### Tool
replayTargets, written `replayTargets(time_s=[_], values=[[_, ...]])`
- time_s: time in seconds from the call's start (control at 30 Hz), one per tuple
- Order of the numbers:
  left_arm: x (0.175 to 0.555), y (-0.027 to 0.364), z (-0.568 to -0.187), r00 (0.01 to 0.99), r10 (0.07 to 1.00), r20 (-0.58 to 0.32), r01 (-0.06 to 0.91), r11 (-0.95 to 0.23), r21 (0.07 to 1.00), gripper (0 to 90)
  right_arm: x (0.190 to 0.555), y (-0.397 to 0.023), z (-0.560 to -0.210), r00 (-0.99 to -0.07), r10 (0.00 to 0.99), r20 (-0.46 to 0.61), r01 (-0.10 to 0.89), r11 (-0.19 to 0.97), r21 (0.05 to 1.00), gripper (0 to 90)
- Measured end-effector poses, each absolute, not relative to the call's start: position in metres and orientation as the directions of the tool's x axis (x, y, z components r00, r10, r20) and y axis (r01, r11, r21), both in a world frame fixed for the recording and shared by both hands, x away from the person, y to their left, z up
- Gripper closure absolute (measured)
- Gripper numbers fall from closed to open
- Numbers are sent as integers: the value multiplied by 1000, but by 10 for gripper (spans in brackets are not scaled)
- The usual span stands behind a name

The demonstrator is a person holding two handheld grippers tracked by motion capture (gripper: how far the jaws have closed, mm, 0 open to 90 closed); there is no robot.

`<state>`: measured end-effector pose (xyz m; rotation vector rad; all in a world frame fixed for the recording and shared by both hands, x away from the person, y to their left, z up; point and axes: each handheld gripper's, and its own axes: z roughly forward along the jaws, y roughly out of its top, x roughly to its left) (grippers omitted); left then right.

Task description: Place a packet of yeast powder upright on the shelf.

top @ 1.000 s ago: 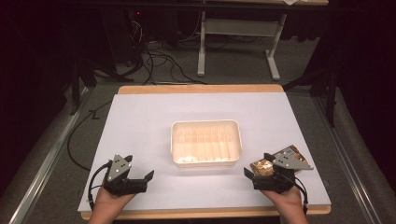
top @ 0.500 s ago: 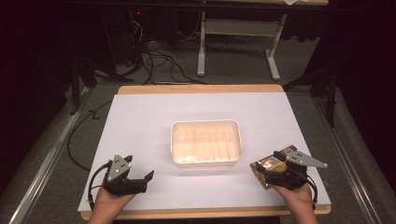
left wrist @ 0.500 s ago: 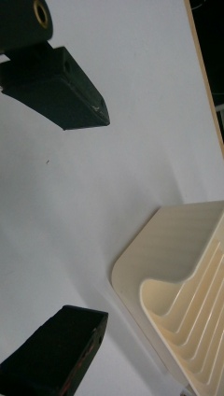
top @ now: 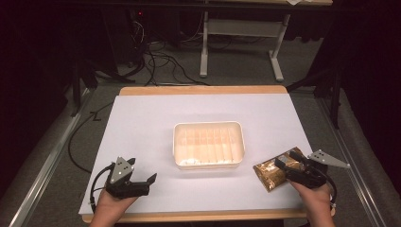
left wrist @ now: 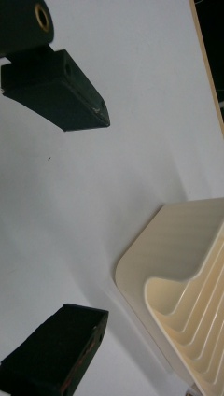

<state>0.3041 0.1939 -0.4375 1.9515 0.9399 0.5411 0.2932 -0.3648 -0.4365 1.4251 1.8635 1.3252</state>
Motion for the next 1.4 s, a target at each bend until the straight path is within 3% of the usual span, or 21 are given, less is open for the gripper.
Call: replayTargets(time_s=[0.47, 0.83, 1.4], values=[[304, 193, -439, 624, 781, 10, 408, -336, 849, 91, 290, -415, -444, -219, 943, 251, 506, -110, 855, 305], [305, 192, -440, 626, 780, 11, 407, -338, 849, 105, 285, -449, -457, -43, 952, 302, 543, -231, 807, 486], [303, 195, -437, 621, 783, 7, 401, -326, 856, 120, 295, -448, -470, -10, 946, 323, 629, -245, 738, 520]])
